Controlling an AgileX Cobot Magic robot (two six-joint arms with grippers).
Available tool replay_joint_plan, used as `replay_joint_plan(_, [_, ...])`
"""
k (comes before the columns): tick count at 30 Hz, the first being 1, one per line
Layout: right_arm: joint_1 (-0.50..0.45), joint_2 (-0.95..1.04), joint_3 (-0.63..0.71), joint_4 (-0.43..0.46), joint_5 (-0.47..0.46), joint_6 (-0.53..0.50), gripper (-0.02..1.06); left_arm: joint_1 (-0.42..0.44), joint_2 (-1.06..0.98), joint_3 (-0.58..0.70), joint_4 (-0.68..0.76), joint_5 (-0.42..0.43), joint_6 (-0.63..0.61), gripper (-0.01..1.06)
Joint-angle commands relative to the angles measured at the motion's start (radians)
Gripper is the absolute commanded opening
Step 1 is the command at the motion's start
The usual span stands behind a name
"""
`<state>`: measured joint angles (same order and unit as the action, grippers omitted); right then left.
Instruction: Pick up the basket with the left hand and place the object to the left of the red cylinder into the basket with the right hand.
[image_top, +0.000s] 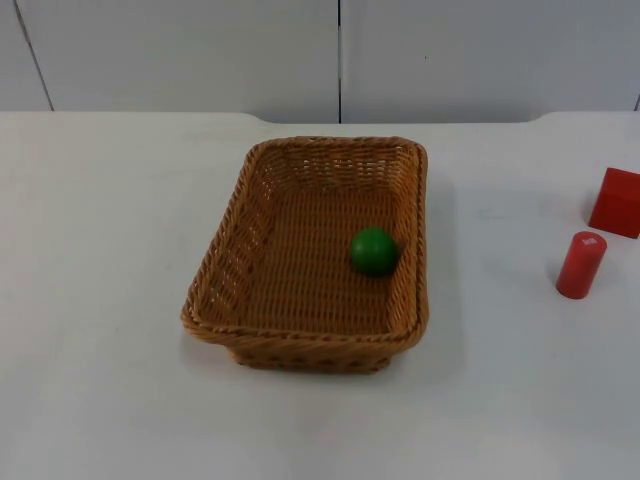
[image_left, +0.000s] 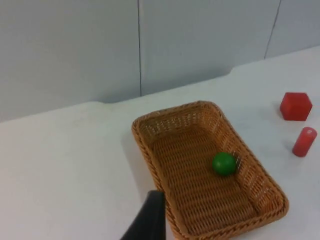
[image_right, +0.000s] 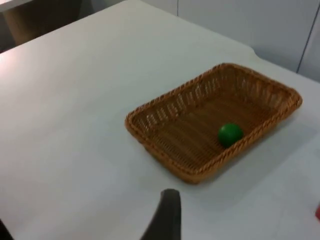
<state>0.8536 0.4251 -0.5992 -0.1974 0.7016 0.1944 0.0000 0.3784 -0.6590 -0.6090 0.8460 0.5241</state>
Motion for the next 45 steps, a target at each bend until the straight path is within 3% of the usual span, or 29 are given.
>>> replay_joint_plan(1, [0.002,-0.067,0.036,0.017,0.040,0.015,0.74,0.000,-0.074,0.016,0.046,0.029,-0.061,0.90])
replay_joint_plan(7, [0.002,-0.218,0.040,0.028,0.201,-0.001,0.74,0.000,-0.246,0.057,0.194,0.093,-0.210,0.90])
replay_joint_plan(12, [0.002,-0.306,0.040,0.045,0.267,-0.025,0.74,0.000,-0.332,0.057,0.276,0.136,-0.281,0.90])
replay_joint_plan(16, [0.004,-0.405,0.042,0.075,0.368,-0.072,0.74,0.000,-0.378,0.057,0.365,0.214,-0.359,0.90])
replay_joint_plan(23, [0.004,-0.425,0.069,0.072,0.383,-0.082,0.74,0.001,-0.378,0.101,0.452,0.241,-0.438,0.90])
replay_joint_plan(30, [0.004,-0.425,0.082,0.126,0.378,-0.137,0.74,0.001,-0.378,0.165,0.566,0.228,-0.534,0.90])
replay_joint_plan(45, [0.004,-0.425,0.082,0.122,0.378,-0.139,0.76,0.001,-0.378,0.165,0.566,0.228,-0.524,0.90])
